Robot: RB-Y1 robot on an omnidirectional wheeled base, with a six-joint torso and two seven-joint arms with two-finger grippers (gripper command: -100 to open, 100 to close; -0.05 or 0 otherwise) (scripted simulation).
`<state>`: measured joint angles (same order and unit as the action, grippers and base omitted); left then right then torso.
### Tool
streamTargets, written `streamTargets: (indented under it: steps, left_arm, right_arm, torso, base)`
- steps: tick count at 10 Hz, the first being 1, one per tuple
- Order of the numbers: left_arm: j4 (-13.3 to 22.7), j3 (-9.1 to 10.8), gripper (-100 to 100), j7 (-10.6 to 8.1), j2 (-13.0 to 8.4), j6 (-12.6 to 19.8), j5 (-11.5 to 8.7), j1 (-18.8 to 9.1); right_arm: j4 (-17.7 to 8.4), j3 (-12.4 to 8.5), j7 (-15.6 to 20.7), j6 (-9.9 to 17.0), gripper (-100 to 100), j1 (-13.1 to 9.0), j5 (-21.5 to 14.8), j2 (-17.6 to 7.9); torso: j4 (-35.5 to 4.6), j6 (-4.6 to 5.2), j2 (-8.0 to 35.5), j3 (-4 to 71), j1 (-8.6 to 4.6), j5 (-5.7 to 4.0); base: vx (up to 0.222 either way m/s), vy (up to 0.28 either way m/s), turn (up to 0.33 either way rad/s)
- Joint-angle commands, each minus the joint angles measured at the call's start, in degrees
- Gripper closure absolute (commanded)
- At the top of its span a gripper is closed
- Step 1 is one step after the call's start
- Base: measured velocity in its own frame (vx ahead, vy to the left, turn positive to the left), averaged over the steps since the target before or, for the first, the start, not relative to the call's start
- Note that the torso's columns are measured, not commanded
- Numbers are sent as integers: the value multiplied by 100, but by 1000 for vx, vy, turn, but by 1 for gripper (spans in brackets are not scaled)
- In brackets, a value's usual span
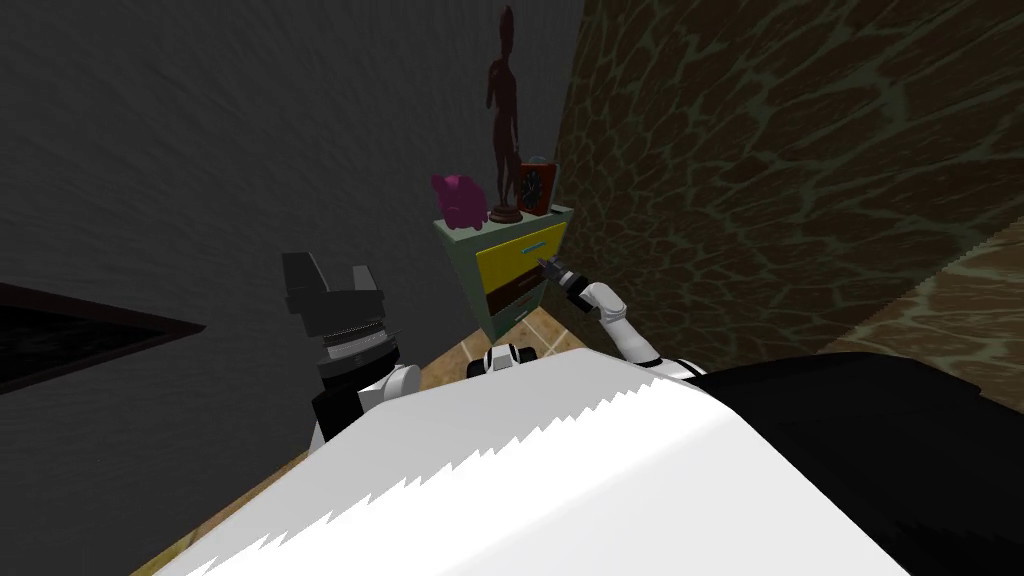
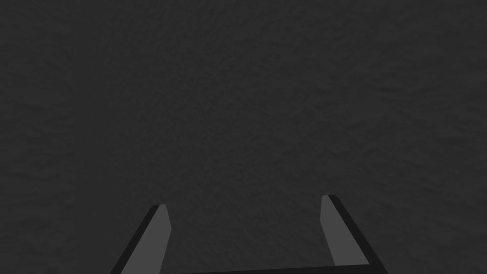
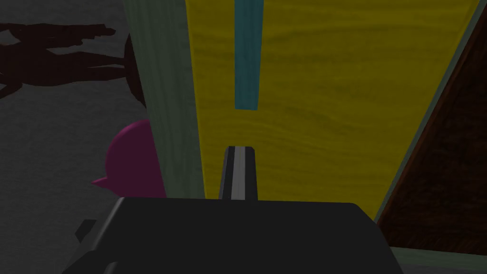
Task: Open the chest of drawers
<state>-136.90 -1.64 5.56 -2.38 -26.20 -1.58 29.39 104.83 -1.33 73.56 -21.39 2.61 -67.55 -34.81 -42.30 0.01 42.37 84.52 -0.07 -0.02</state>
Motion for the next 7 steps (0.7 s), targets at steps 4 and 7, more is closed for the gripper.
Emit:
streamTargets:
  steps: [4, 7]
  left_arm:
    - [-2, -1, 0, 0, 1, -1, 0, 4]
    - [-2, -1, 0, 0, 1, -1, 0, 3]
  right_arm:
    - [-73, -13, -22, 48, -100, -49, -21, -33]
    - [-117, -75, -152, 40, -100, -122, 9, -199]
  torso:
    - [15, -2, -51, 32, 28, 8]
    - [-7, 2, 25, -15, -10, -2]
  base:
    - [116, 62, 35]
    - [108, 75, 26]
